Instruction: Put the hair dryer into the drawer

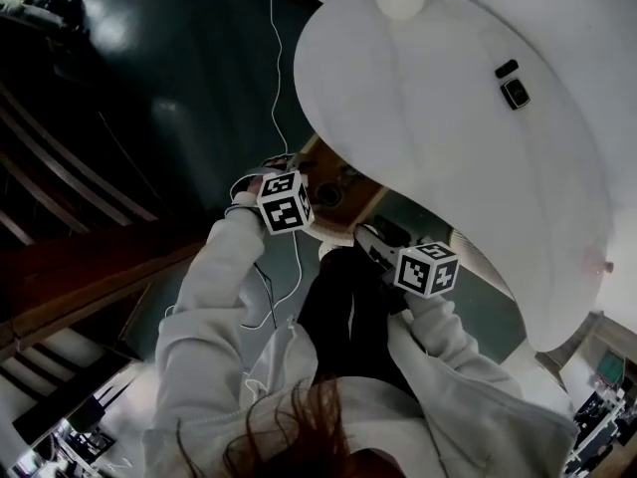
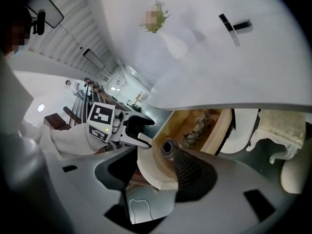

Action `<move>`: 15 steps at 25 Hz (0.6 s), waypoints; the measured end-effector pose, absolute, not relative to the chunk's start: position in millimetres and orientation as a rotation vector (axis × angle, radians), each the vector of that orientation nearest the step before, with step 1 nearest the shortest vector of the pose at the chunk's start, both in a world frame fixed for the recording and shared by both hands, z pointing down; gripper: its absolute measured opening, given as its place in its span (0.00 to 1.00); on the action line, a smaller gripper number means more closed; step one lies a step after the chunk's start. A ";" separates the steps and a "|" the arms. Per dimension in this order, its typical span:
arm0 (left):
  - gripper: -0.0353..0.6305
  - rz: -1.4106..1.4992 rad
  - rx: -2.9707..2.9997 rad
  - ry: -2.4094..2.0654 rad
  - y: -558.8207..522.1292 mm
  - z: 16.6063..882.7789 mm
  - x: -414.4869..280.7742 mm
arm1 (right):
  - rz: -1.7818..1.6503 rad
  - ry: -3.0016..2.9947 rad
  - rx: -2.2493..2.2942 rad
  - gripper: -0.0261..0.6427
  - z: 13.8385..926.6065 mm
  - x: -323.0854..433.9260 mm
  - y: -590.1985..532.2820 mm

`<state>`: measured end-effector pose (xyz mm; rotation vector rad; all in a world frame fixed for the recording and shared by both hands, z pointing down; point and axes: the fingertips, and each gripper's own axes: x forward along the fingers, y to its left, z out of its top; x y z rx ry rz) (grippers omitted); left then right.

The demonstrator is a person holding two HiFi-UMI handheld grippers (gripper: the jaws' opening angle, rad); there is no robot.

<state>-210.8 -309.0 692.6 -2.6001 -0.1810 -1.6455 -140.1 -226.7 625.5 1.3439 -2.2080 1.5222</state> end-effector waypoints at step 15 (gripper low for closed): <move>0.58 -1.220 -3.347 0.641 -314.8 609.7 -229.4 | 1.504 -2.375 1.227 0.47 560.0 -165.1 -243.3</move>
